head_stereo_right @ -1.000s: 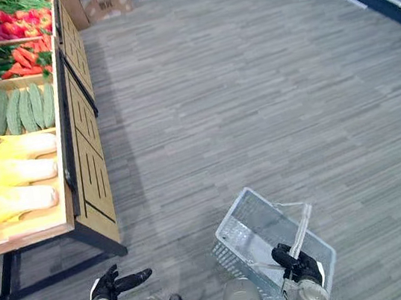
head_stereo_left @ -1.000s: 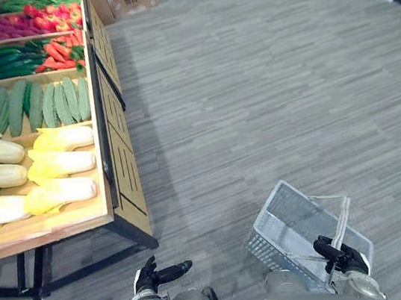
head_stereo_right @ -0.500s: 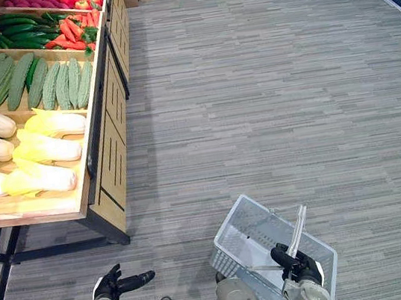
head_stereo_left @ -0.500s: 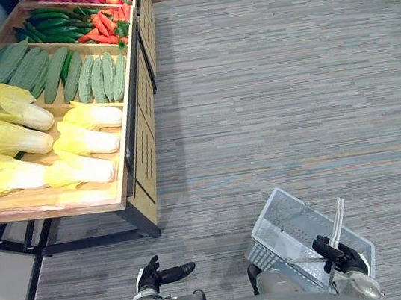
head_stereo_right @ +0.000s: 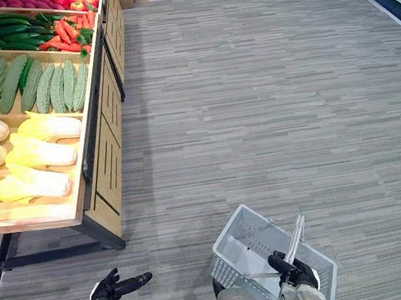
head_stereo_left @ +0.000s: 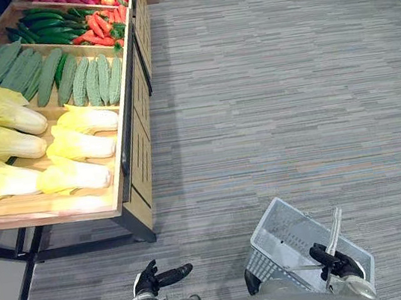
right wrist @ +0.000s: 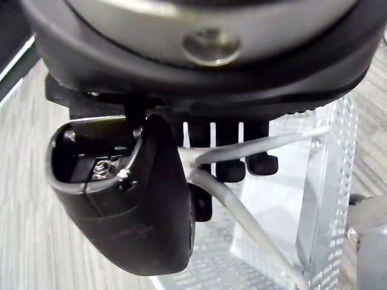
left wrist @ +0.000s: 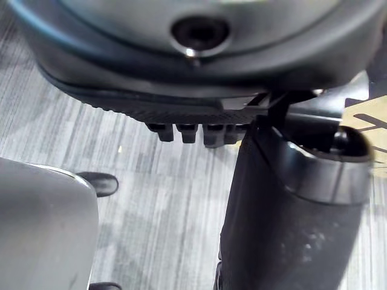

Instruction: Pick vegetable in the basket

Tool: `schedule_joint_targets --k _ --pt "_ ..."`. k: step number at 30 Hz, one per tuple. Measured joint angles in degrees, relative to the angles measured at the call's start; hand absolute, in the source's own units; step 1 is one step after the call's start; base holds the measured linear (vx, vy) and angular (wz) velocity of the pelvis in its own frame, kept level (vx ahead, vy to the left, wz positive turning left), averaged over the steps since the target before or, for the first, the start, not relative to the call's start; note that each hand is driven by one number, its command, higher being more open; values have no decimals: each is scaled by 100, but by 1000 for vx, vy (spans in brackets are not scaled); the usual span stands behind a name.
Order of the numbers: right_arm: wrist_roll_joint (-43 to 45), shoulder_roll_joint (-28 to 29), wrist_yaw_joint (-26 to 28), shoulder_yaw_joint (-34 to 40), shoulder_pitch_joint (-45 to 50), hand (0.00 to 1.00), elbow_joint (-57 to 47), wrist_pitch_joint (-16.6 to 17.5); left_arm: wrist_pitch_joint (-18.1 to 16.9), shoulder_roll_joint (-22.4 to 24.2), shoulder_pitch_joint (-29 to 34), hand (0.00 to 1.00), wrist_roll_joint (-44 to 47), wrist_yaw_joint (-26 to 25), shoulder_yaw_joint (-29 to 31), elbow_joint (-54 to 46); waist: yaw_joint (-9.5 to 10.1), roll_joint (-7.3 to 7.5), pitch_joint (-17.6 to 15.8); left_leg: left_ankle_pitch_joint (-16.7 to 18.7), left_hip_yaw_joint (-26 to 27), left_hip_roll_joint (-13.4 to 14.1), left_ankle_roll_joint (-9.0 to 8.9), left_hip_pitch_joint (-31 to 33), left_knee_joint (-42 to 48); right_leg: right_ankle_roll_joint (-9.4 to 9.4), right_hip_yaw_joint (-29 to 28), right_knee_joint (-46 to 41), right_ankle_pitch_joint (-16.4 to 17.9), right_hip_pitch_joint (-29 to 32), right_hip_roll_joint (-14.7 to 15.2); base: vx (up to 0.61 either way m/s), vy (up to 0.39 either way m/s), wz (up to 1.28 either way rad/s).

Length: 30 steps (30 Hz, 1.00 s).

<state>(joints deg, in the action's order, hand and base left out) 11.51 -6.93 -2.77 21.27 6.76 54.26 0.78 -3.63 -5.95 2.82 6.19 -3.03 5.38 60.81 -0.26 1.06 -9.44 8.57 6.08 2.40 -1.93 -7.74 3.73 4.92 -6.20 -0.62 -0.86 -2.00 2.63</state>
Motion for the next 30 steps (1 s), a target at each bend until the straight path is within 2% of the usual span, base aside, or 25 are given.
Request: schedule_joint_targets --k 4,6,9,10,11,12,13,15,17,18,19,20,21,22,23,25,26,27,28,29,30 --pt "-4 2 0 3 -21 0 25 0 -1 -12 10 100 8 -29 13 -3 13 -8 -4 0 165 23 -1 -40 12 -13 274 -325 34 171 9 -60 -19 -15" --pt "-2 99 -1 74 -86 0 74 11 -2 -75 36 100 26 -46 3 -7 14 33 -37 25 272 5 16 -100 38 34 737 -1319 401 597 109 -120 -49 -14" --pt "17 235 -6 75 -83 0 100 91 -1 -161 102 100 39 -59 9 -18 -3 49 -84 223 272 23 97 -191 222 77 1105 -2651 542 1098 242 -127 -55 -4" --pt "23 247 -7 74 -87 0 99 98 -2 -177 127 100 38 -59 10 -22 -9 24 -94 224 272 33 101 -213 217 60 1114 -2841 556 1177 262 -69 -61 15" --pt "21 277 0 69 -60 0 106 96 0 -173 118 100 37 -62 24 -39 -33 55 -133 219 272 54 110 -290 190 -154 1246 -3215 766 1296 396 -21 -84 22" --pt "16 289 -2 66 -36 0 107 92 0 -182 136 100 30 -62 42 -49 -34 83 -141 223 267 60 102 -313 192 -217 1282 -3350 849 1330 486 35 -132 20" --pt "16 290 -8 65 -28 0 121 89 10 -194 242 100 20 -93 192 -51 7 73 -148 289 261 224 -25 -373 210 -223 1325 -3321 981 1378 673 65 -153 4" --pt "27 290 -11 67 -90 0 121 100 34 -226 284 100 18 -163 237 -7 9 -5 -183 378 259 533 -177 -379 225 -199 1384 -2956 963 1460 712 166 -247 -8" --pt "67 287 -21 74 -158 0 106 165 105 -303 290 100 -5 -187 234 13 10 -35 -219 492 260 989 -433 -411 167 90 1403 -1958 735 1578 729 267 -323 -22" --pt "65 282 -17 66 -157 0 102 195 122 -364 297 100 -7 -185 237 17 21 47 -238 515 278 1088 -611 -521 71 294 1414 -1369 597 1510 742 276 -305 -25" --pt "62 279 -10 60 -156 0 100 201 124 -429 303 100 -8 -174 237 33 15 124 -235 535 313 1114 -754 -612 10 411 1434 -1010 443 1437 808 397 -408 -16" --pt "43 236 4 53 -186 0 112 179 128 -402 242 100 -10 -167 226 129 -14 125 -273 534 331 1350 -901 -861 -106 435 1711 -1235 -314 1389 724 399 -410 6" --pt "51 116 -1 71 -204 0 116 143 116 -237 80 100 -12 -78 178 174 -29 -42 -364 398 320 1526 -898 -947 -111 201 1769 -1969 229 1611 630 452 -450 9" --pt "58 79 0 71 -209 0 115 115 91 -203 52 100 -12 1 173 141 -29 -52 -367 288 309 1540 -942 -966 -108 125 1758 -2348 445 1747 649 415 -415 28" --pt "62 40 -2 81 -192 0 115 107 75 -170 -22 100 -18 30 151 99 -128 -112 -339 82 220 1626 -1124 -988 -60 2 1844 -3077 942 1900 689 443 -378 32" --pt "55 41 1 60 -192 0 119 106 33 -155 -25 100 -17 30 141 9 -198 -205 -279 13 106 1768 -1134 -901 236 -108 1979 -3405 1325 1889 688 395 -299 36" --pt "48 28 1 45 -191 0 164 97 -13 -130 -30 100 -13 17 142 -65 -197 -283 -209 -27 -107 1908 -1127 -573 859 -177 2107 -3451 1562 1768 630 366 -302 41" --pt "33 8 4 5 -185 0 244 58 -36 -95 -51 100 16 -12 142 -113 -191 -307 -197 -290 -374 2005 -968 -131 1737 -253 2277 -3328 1672 1505 576 358 -319 47" --pt "13 4 3 -39 -157 0 257 33 -35 -78 -52 100 32 -18 143 -122 -188 -308 -196 -545 -446 2052 -842 102 2186 -279 2364 -3196 1694 1310 537 368 -323 44" --pt "17 -4 8 -135 -80 0 257 -9 -31 -53 4 100 95 -17 141 -129 -128 -249 -223 -1113 -463 2155 -639 456 3013 -328 2480 -2805 1716 838 487 350 -292 25" --pt "19 -46 24 -159 -58 0 278 -19 0 8 129 100 296 8 182 -192 -88 -222 -241 -958 -405 2233 -626 749 3889 -374 2497 -2496 1723 411 395 343 -272 10"
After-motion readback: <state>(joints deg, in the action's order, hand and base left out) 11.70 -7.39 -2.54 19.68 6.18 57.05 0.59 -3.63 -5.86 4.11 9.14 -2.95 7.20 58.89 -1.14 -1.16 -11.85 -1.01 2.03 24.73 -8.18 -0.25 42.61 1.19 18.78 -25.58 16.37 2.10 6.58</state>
